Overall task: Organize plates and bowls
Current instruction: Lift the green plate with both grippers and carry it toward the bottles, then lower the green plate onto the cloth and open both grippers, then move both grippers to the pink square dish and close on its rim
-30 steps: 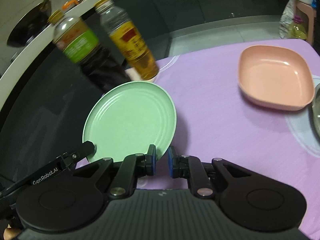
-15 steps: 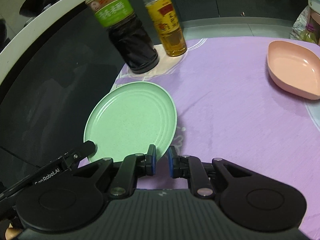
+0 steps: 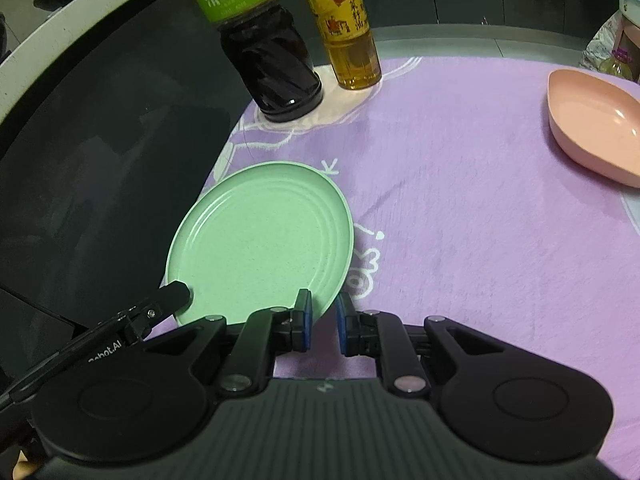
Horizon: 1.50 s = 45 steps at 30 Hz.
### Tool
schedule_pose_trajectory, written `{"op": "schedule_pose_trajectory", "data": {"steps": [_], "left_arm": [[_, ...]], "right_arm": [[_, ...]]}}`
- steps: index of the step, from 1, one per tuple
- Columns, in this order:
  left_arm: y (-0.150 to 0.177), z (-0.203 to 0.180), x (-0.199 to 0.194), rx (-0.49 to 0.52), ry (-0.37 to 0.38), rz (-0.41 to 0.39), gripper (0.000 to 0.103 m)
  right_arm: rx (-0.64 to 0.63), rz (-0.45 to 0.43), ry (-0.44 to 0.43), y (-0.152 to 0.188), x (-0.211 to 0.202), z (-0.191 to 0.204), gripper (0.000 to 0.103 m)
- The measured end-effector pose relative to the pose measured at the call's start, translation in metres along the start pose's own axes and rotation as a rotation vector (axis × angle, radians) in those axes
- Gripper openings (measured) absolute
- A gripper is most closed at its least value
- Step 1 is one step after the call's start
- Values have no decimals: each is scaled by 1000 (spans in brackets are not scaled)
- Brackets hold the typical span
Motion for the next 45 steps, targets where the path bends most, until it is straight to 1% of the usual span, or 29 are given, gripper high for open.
{"op": "schedule_pose_trajectory", "data": {"steps": [15, 19, 20, 25, 30, 35, 39, 45], "left_arm": [[8, 10, 14, -32, -18, 55, 11], [6, 13, 7, -43, -58, 22, 13], [5, 14, 5, -47, -65, 18, 16], [1, 10, -6, -55, -76, -11, 18], [-2, -10, -15, -23, -59, -28, 19], [-4, -41, -19, 27, -27, -30, 20], [-3, -69, -18, 71, -11, -20, 21], [0, -116, -10, 148, 7, 4, 23]], "right_arm": [[9, 45, 5, 4, 15, 1, 16], [10, 24, 26, 2, 11, -3, 16], [17, 22, 25, 1, 10, -5, 16], [37, 3, 14, 1, -1, -13, 16], [52, -13, 1, 3, -14, -22, 16], [81, -38, -11, 5, -29, -40, 16], [116, -65, -27, 7, -43, -62, 16], [158, -136, -25, 9, -68, -103, 16]]}}
Point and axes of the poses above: each gripper's, at about its wrist camera, not at the fingertips, and x roughly the way its jaws point, z to its left, y to its underside, the point moved 5 cm from there along x, roughly the way its jaws point, and after that the axes turned 7 degrees about y, right-handed, at the moved point
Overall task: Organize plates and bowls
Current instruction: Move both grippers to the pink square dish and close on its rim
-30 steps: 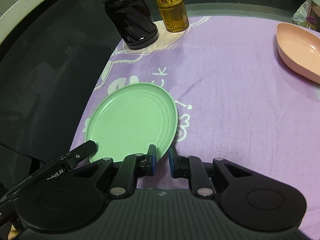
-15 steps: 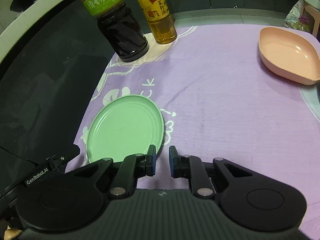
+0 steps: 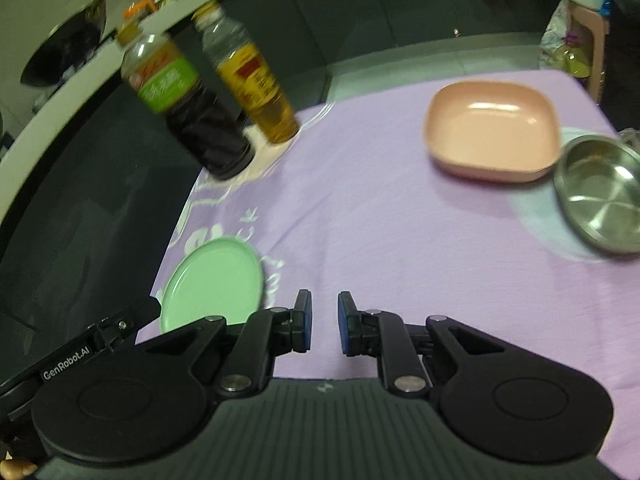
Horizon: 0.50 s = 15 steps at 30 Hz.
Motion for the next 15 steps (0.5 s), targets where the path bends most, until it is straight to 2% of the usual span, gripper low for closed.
{"op": "schedule_pose_trajectory", "data": {"steps": [9, 15], "left_arm": [[5, -54, 18, 50, 39, 64, 23], [2, -82, 29, 95, 42, 78, 23]], "right_arm": [[86, -93, 24, -14, -27, -63, 16], [146, -129, 35, -22, -37, -94, 16]]}}
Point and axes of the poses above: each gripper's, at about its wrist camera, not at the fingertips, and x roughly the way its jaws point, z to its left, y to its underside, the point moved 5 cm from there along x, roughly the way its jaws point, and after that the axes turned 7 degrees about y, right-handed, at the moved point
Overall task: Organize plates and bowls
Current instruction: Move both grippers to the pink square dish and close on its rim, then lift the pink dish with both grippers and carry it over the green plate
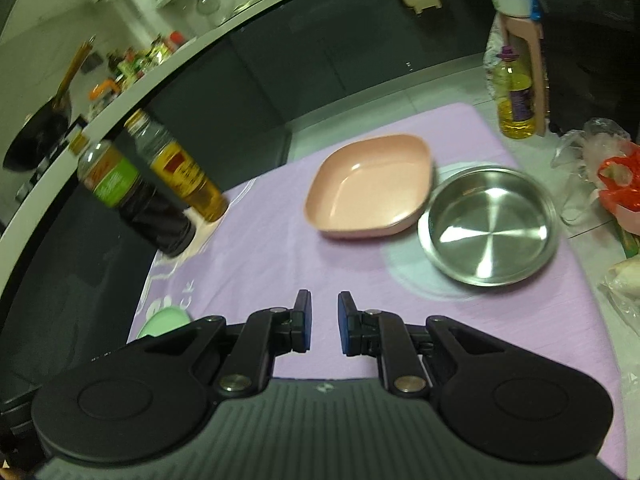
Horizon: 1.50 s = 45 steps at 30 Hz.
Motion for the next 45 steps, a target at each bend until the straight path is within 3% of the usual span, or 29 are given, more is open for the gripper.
{"op": "schedule_pose_trajectory", "data": {"steps": [11, 20, 25, 34, 45], "left_arm": [[-19, -39, 42, 4, 78, 29, 24], [-26, -55, 101, -37, 78, 97, 24], [-33, -57, 126, -63, 74, 88, 24], [-41, -41, 158, -186, 65, 89, 24], [-41, -45, 177, -186, 28, 82, 22]], "right_arm": [[60, -29, 31, -31, 9, -29, 17], [69, -14, 94, -70, 44, -48, 17], [68, 5, 131, -86, 70, -58, 28], [54, 24, 143, -95, 101, -61, 28], [35, 25, 150, -92, 113, -59, 24]]}}
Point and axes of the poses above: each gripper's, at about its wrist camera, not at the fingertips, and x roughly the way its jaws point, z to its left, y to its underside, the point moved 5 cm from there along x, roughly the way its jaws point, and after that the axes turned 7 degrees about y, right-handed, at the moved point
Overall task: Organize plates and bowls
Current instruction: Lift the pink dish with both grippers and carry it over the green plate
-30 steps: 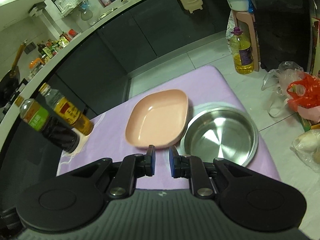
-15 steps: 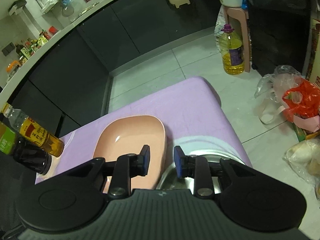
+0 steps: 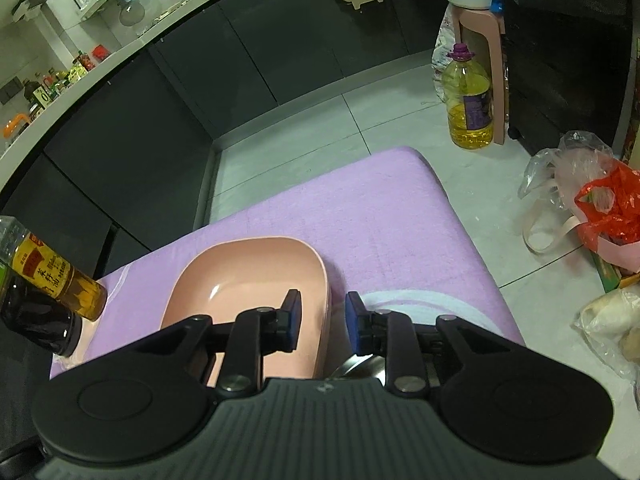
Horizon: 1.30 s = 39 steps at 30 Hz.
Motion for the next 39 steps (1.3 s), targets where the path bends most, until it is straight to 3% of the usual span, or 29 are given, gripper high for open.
{"op": "schedule_pose_trajectory", "data": {"steps": [1, 3, 6, 15, 23, 30, 39], "left_arm": [[1, 0, 1, 6, -2, 4, 22], [1, -3, 3, 19, 15, 6, 10], [3, -9, 2, 57, 1, 2, 9], [-4, -11, -48, 115, -14, -74, 9], [-4, 7, -118, 106, -4, -151, 9], [7, 30, -168, 76, 4, -216, 10], [18, 80, -212, 15, -17, -230, 10]], "right_arm": [[-6, 4, 3, 0, 2, 1, 22], [-18, 16, 5, 2, 7, 4, 14], [-37, 5, 26, 5, 8, 7, 10], [-59, -69, -32, 6, -35, 25, 10], [-96, -68, -105, 21, -68, 55, 10], [-141, -86, -150, 38, -93, 80, 11], [-216, -79, -184, 65, -107, 120, 11]]}}
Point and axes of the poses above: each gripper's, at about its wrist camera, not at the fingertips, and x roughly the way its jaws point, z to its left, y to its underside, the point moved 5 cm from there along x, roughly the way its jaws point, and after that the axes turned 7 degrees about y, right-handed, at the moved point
